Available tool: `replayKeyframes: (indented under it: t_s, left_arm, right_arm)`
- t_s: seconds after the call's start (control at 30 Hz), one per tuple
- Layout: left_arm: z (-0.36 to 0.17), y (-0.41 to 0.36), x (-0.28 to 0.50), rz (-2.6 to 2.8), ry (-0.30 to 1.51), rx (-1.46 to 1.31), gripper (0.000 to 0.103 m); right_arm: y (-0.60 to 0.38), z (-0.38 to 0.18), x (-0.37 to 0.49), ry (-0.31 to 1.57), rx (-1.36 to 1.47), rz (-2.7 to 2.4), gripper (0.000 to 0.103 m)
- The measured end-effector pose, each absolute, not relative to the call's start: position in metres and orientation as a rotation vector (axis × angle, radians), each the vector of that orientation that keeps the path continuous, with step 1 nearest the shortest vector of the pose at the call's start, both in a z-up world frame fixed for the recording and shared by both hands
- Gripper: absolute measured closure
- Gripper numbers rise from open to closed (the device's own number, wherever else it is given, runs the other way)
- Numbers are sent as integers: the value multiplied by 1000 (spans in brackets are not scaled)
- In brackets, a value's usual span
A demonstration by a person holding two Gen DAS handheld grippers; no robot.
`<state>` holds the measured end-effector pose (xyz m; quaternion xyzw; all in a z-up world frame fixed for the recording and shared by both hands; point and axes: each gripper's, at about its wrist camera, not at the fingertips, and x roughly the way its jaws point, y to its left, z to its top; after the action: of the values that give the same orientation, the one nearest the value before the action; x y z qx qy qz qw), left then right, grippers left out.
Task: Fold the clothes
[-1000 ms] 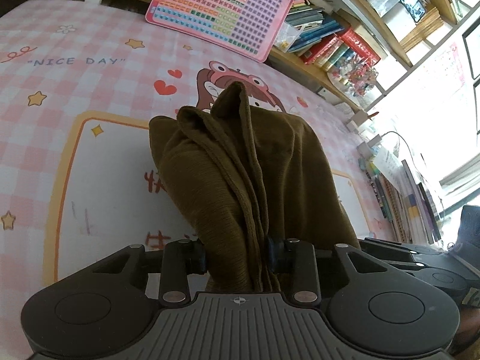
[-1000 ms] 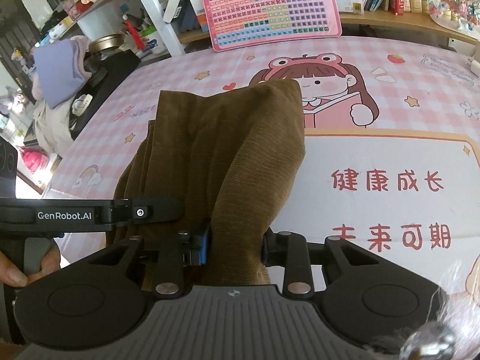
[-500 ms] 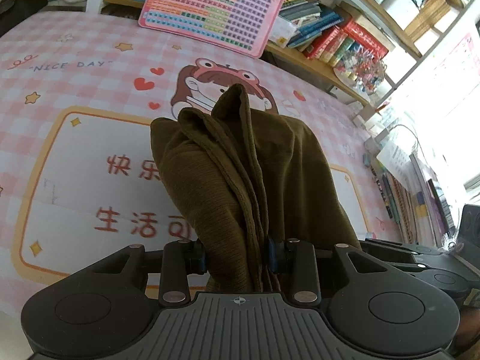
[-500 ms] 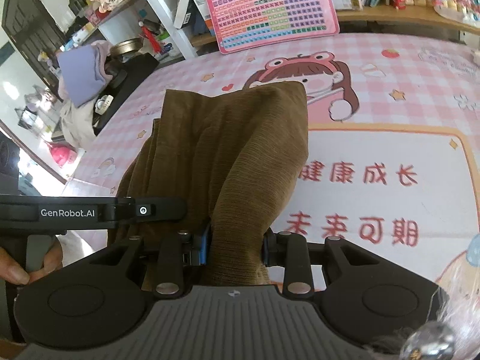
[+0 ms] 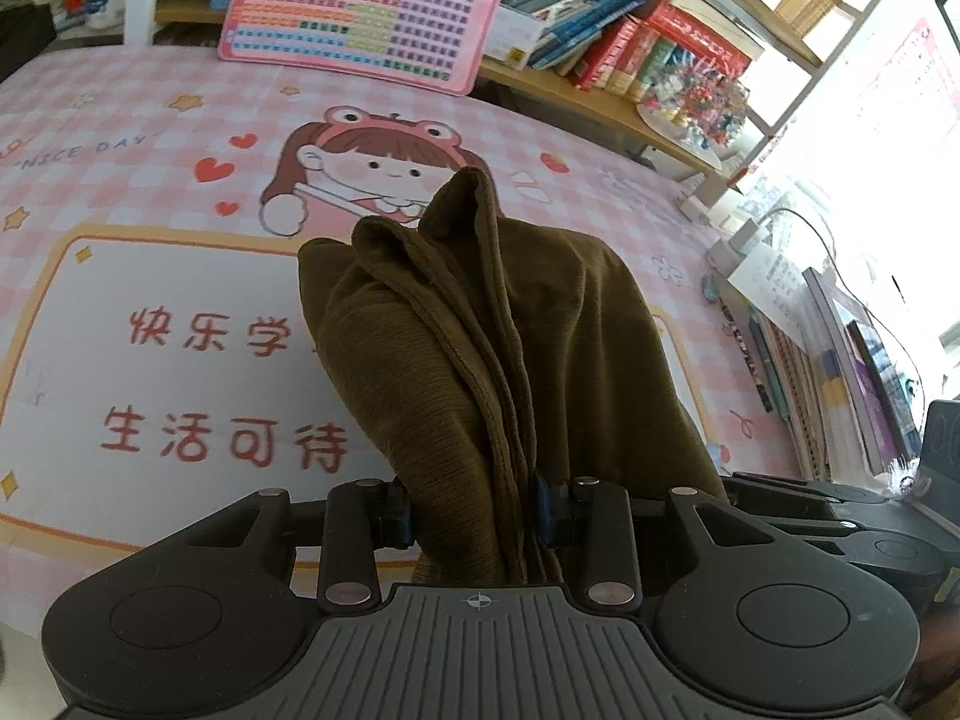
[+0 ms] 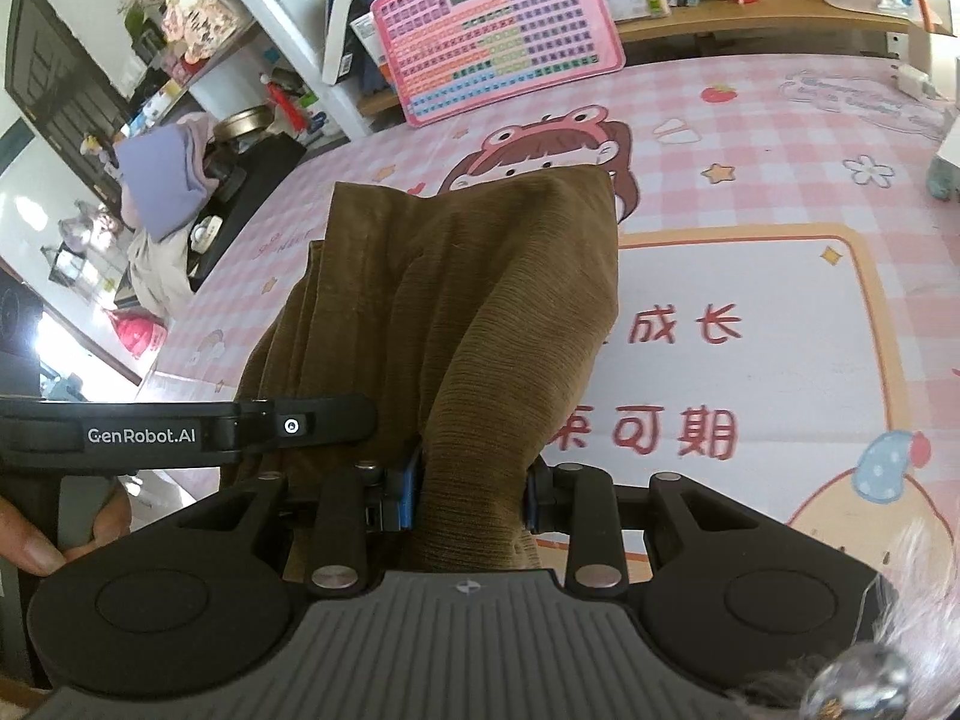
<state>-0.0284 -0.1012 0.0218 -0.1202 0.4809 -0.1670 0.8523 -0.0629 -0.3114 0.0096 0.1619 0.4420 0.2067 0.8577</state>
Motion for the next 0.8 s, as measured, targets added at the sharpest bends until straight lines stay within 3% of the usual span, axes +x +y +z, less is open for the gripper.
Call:
replayKeyframes:
  t_s: [0.47, 0.8]
  left_arm:
    - [23, -92, -11, -379, 1013, -230, 69]
    - [21, -26, 29, -447, 1005, -250, 69]
  right_arm:
    - [-300, 10, -52, 914, 360, 404, 74]
    - [-235, 16, -23, 898, 332, 344, 74]
